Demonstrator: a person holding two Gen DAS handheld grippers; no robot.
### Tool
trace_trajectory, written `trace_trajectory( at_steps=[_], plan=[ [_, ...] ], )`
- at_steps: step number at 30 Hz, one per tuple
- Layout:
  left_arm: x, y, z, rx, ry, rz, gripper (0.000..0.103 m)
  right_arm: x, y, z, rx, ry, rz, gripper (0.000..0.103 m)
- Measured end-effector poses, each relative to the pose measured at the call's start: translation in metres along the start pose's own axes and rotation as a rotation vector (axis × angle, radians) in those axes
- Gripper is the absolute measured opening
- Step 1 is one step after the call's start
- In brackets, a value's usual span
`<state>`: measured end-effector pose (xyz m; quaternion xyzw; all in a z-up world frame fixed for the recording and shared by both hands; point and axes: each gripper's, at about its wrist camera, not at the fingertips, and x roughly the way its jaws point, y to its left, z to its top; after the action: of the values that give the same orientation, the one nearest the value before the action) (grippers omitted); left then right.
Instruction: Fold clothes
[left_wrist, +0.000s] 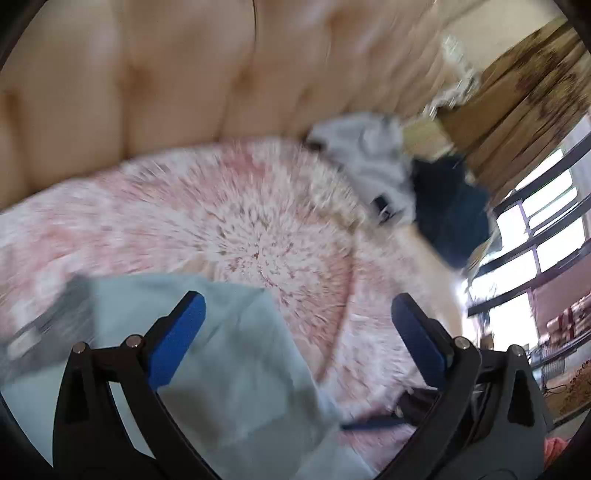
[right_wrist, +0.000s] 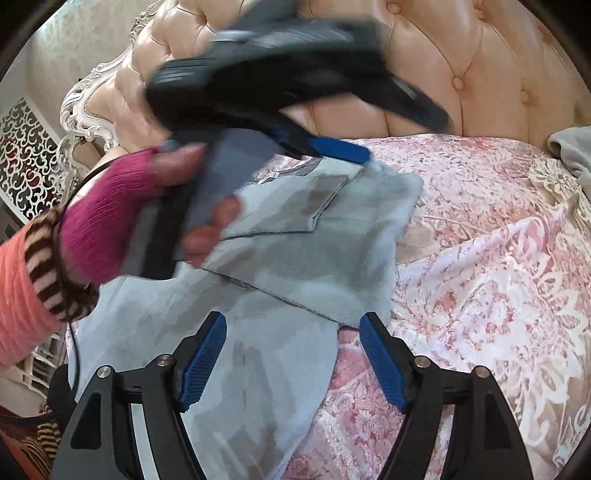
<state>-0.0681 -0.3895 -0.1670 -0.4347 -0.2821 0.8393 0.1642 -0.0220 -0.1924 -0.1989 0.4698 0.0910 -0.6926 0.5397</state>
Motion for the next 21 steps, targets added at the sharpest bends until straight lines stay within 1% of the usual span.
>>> trace_trajectory(
  at_steps=[2,4,6,8,11,13,16,17,19,21],
  plan=[
    [-0.058,0.001,-0.023,0.031,-0.080,0.061,0.102,-0.012,-0.001,0.005,-0.001,-0.046,0.013,0.076],
    [-0.112,0.011,-0.055,0.040,-0.137,0.174,0.102,-0.022,0.000,0.013,0.017,-0.099,0.020,0.078],
    [-0.132,0.019,-0.082,0.007,-0.146,0.192,0.103,-0.020,0.004,0.024,0.011,-0.111,-0.011,0.079],
    [-0.151,0.026,-0.109,-0.027,-0.154,0.210,0.103,-0.002,0.024,0.035,-0.049,-0.070,-0.070,0.079],
    [-0.181,0.038,-0.150,-0.077,-0.167,0.237,0.103,0.029,0.053,0.055,-0.170,-0.004,-0.119,0.079],
    [-0.200,0.046,-0.177,-0.110,-0.176,0.255,0.103,0.058,0.082,0.074,-0.255,0.024,-0.119,0.079],
    [-0.230,0.058,-0.218,-0.160,-0.189,0.282,0.103,0.112,0.120,0.108,-0.348,0.075,-0.086,0.079],
    [-0.236,0.061,-0.226,-0.174,-0.194,0.286,0.103,0.127,0.134,0.116,-0.374,0.089,-0.081,0.079],
    [-0.223,0.062,-0.213,-0.184,-0.215,0.267,0.103,0.165,0.153,0.134,-0.413,0.136,-0.089,0.079],
    [-0.211,0.065,-0.200,-0.194,-0.233,0.247,0.103,0.192,0.170,0.143,-0.459,0.170,-0.113,0.079]
  ],
)
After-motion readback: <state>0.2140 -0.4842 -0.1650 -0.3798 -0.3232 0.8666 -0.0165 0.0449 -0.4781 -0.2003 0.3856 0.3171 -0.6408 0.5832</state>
